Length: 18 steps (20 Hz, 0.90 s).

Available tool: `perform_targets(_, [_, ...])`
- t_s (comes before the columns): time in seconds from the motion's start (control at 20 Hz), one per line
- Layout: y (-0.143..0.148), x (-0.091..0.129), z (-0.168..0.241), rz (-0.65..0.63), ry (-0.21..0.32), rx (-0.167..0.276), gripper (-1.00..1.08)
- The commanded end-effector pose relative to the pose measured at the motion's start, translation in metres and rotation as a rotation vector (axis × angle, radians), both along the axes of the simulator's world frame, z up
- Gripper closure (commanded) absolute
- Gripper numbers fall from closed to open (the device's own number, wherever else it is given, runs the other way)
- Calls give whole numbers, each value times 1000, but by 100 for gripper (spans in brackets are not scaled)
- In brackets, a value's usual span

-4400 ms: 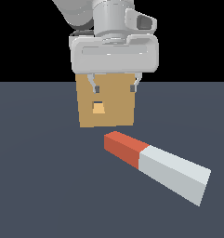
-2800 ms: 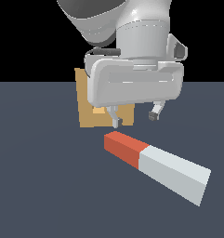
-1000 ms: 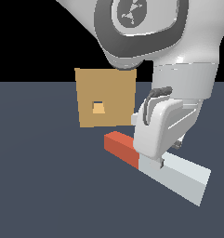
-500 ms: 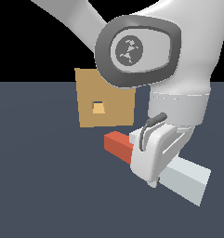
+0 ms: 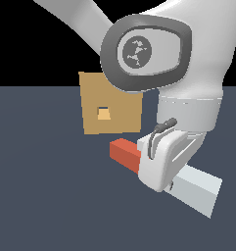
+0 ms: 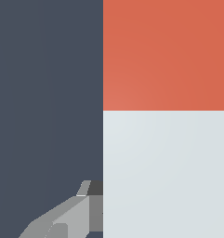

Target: Insert the peg into the horizontal hole in a box.

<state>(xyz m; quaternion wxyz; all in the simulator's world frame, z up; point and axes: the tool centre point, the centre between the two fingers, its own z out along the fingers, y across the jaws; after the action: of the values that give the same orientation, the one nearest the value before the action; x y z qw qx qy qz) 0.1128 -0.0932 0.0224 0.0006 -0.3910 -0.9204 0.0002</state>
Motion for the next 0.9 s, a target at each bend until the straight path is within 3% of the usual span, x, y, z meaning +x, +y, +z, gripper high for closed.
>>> perform_targets(0.0, [0,0,1,0,-1,0,108])
perform_targets(0.45, [1,-5,2,-16,0,0,108])
perform_targets(0.85, [7,-22,8,-80,0,0,108])
